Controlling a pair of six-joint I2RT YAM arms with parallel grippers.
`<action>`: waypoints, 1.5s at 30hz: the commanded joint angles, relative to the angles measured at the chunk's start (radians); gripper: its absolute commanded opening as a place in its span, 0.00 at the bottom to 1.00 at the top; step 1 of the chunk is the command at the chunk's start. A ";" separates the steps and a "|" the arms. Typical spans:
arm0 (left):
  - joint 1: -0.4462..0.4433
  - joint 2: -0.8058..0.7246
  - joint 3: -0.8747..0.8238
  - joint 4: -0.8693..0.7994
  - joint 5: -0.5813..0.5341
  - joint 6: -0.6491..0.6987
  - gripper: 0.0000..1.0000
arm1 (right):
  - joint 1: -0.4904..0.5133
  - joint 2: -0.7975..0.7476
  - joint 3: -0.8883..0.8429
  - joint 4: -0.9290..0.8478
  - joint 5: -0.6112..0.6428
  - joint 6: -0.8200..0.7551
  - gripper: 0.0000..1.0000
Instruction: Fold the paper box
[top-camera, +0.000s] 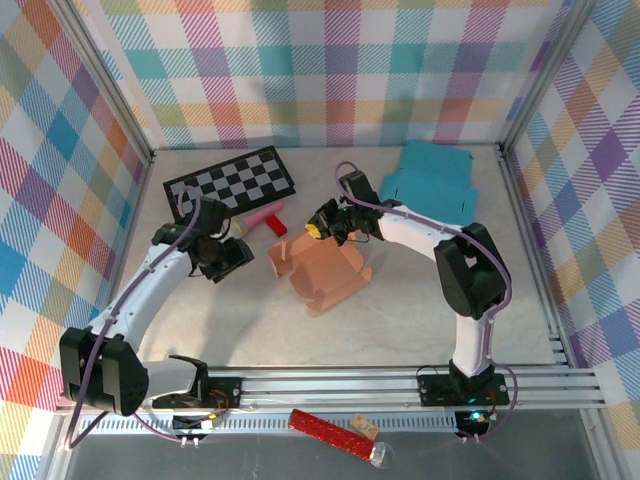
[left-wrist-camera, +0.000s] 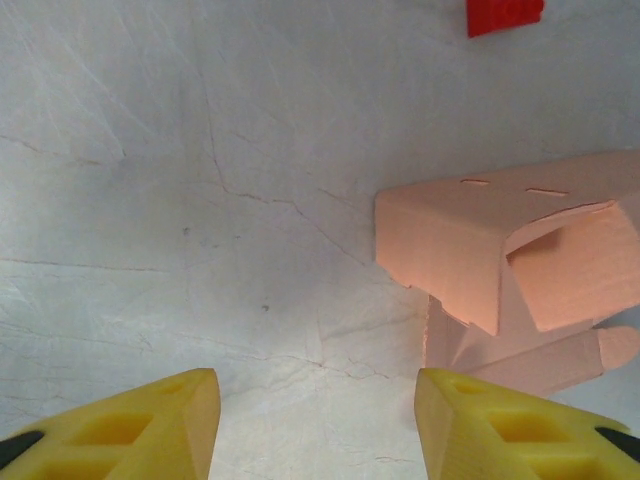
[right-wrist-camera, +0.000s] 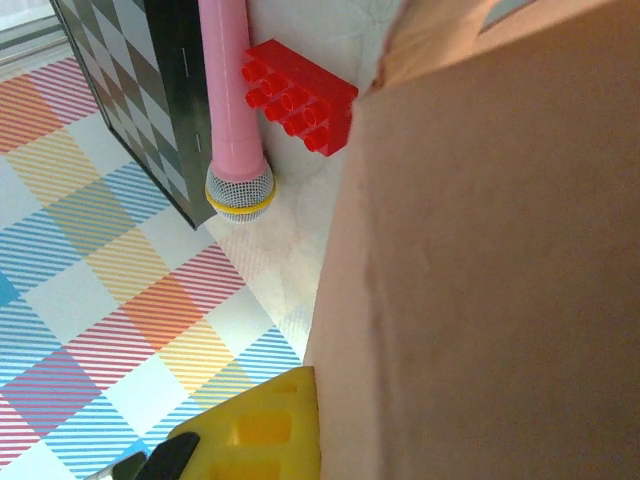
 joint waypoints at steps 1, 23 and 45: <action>0.010 0.024 -0.019 0.050 0.036 0.044 0.49 | -0.005 0.019 0.014 -0.038 0.011 -0.020 0.00; 0.006 0.114 -0.248 0.562 0.155 0.543 0.44 | -0.015 0.028 0.013 0.003 -0.042 -0.090 0.00; -0.072 0.225 -0.182 0.575 0.228 0.679 0.39 | -0.044 0.068 -0.032 0.210 -0.126 -0.121 0.00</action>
